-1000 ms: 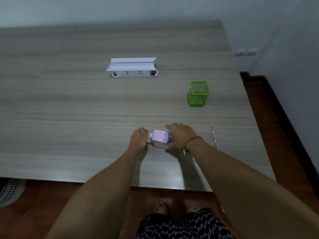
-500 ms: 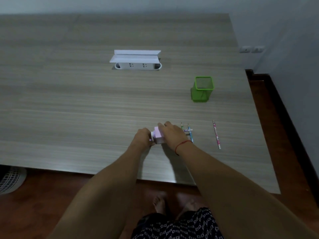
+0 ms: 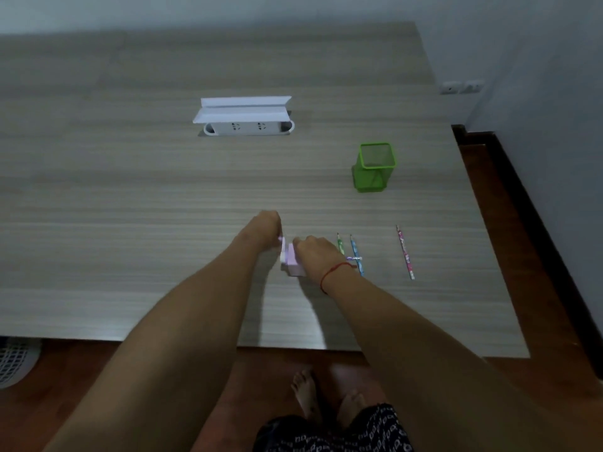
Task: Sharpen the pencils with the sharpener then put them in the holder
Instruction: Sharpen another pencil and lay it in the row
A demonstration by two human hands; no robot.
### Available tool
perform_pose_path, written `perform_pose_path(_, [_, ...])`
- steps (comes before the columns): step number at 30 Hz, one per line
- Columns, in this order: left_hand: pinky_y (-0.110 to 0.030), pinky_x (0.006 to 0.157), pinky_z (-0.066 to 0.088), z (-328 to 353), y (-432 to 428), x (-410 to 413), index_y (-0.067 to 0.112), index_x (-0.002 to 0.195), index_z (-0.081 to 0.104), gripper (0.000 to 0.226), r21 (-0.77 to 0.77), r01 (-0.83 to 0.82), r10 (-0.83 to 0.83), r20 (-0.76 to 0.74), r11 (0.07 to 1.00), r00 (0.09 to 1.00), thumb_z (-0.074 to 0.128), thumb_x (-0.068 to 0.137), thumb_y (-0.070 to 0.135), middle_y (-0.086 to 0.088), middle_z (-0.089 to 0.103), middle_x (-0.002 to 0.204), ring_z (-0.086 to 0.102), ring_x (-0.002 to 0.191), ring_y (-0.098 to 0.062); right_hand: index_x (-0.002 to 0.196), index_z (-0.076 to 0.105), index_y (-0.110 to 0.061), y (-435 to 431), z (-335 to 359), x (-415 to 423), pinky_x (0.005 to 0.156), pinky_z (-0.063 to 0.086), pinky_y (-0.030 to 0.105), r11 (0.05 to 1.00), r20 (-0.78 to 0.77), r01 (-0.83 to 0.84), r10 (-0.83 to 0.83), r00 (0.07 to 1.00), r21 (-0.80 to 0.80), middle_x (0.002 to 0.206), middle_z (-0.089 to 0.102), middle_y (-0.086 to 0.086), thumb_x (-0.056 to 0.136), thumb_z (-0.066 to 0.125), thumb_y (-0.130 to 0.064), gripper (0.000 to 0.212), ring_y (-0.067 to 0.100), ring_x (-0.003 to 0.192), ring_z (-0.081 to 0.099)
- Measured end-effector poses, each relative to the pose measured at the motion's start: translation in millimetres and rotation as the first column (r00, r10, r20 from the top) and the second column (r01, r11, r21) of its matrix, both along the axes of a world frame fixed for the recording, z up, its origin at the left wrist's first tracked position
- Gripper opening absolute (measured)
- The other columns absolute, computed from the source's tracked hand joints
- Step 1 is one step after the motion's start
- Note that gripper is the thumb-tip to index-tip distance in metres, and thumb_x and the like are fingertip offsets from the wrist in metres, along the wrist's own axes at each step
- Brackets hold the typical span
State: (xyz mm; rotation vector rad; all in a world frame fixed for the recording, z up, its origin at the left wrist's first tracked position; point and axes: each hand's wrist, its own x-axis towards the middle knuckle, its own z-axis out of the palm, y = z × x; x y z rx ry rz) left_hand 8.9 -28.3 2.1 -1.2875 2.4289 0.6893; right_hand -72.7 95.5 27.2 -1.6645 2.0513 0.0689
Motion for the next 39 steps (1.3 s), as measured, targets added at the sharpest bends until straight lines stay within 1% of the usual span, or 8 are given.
perform_pose_path(4, [-0.018, 0.055, 0.057, 32.7, -5.8, 0.5, -0.005, 0.085, 0.071, 0.010, 0.320, -0.103, 0.087, 0.064, 0.942, 0.994, 0.073, 0.076, -0.004, -0.004, 0.071, 0.054, 0.063, 0.042, -0.003, 0.126, 0.053, -0.001, 1.7, 1.2, -4.5, 0.097, 0.044, 0.039, 0.999, -0.032, -0.029, 0.027, 0.999, -0.035, 0.129, 0.056, 0.022, 0.097, 0.040, -0.014, 0.035, 0.038, 0.119, 0.056])
perform_pose_path(7, [-0.028, 0.076, 0.060, 19.0, 14.2, 11.8, -0.003, 0.084, 0.072, 0.014, 0.505, -0.151, 0.002, 0.282, 0.850, 0.959, 0.079, 0.072, 0.003, -0.006, 0.074, 0.065, 0.070, 0.060, -0.011, 0.124, 0.055, -0.002, 2.8, 2.1, -4.1, 0.095, 0.045, 0.039, 0.998, -0.032, -0.047, 0.045, 0.998, -0.042, 0.127, 0.058, 0.023, 0.096, 0.042, -0.018, 0.035, 0.039, 0.117, 0.057])
perform_pose_path(11, [-0.022, 0.067, 0.047, -27.1, 43.0, 17.2, 0.015, 0.059, 0.064, 0.026, 0.256, 0.001, -0.095, 0.358, 0.967, 0.929, 0.072, 0.077, 0.031, 0.001, 0.068, 0.063, 0.063, 0.064, -0.013, 0.123, 0.057, -0.005, 0.2, 1.0, -2.8, 0.094, 0.046, 0.037, 0.995, -0.004, -0.086, 0.086, 0.996, -0.043, 0.125, 0.058, 0.021, 0.092, 0.050, -0.024, 0.037, 0.037, 0.115, 0.059])
perform_pose_path(16, [-0.037, 0.085, 0.052, -32.7, 17.4, 9.7, -0.006, 0.093, 0.070, 0.025, -0.069, -0.012, 0.020, 0.116, 0.998, 0.993, 0.070, 0.075, 0.012, -0.028, 0.069, 0.099, 0.067, 0.097, -0.037, 0.121, 0.057, -0.002, -2.2, -4.6, -1.5, 0.092, 0.045, 0.038, 0.998, 0.016, -0.047, 0.048, 0.999, -0.032, 0.124, 0.059, 0.023, 0.092, 0.052, -0.023, 0.036, 0.038, 0.113, 0.058])
perform_pose_path(21, [-0.017, 0.052, 0.056, 24.2, -16.0, -9.2, -0.004, 0.101, 0.069, 0.020, 0.216, -0.065, 0.037, 0.130, 0.974, 0.991, 0.066, 0.081, -0.002, -0.004, 0.074, 0.071, 0.065, 0.046, -0.007, 0.122, 0.056, -0.001, -6.1, -5.7, 0.0, 0.095, 0.046, 0.037, 1.000, 0.009, -0.015, 0.015, 1.000, -0.003, 0.125, 0.059, 0.022, 0.092, 0.055, -0.027, 0.040, 0.037, 0.116, 0.058])
perform_pose_path(26, [-0.035, 0.104, 0.047, 26.2, -9.4, 2.6, 0.000, 0.107, 0.071, 0.042, 0.551, -0.165, -0.082, 0.396, 0.818, 0.915, 0.082, 0.069, 0.014, -0.004, 0.077, 0.085, 0.072, 0.095, -0.016, 0.120, 0.058, -0.003, -6.0, -0.1, 2.1, 0.092, 0.048, 0.038, 1.000, -0.049, -0.029, 0.029, 0.998, 0.001, 0.124, 0.060, 0.021, 0.094, 0.047, -0.018, 0.032, 0.037, 0.113, 0.060])
perform_pose_path(31, [-0.027, 0.102, 0.048, -0.7, 24.5, 18.8, -0.006, 0.110, 0.067, 0.044, 0.692, -0.252, 0.022, 0.324, 0.677, 0.946, 0.081, 0.072, 0.009, -0.012, 0.075, 0.102, 0.073, 0.092, -0.017, 0.116, 0.060, -0.004, -5.8, 8.3, -0.1, 0.091, 0.047, 0.036, 0.999, 0.008, -0.047, 0.047, 0.999, 0.023, 0.121, 0.059, 0.022, 0.090, 0.053, -0.026, 0.035, 0.037, 0.111, 0.060])
perform_pose_path(39, [-0.027, 0.100, 0.050, -6.6, 16.1, 27.0, -0.007, 0.106, 0.069, 0.037, 0.644, -0.212, 0.041, 0.269, 0.735, 0.962, 0.079, 0.074, 0.009, -0.011, 0.073, 0.109, 0.073, 0.090, -0.016, 0.129, 0.047, -0.013, -3.2, -10.0, 5.7, 0.088, 0.048, 0.038, 0.999, -0.027, 0.035, -0.035, 0.999, -0.006, 0.122, 0.057, 0.020, 0.093, 0.051, -0.021, 0.037, 0.037, 0.111, 0.058])
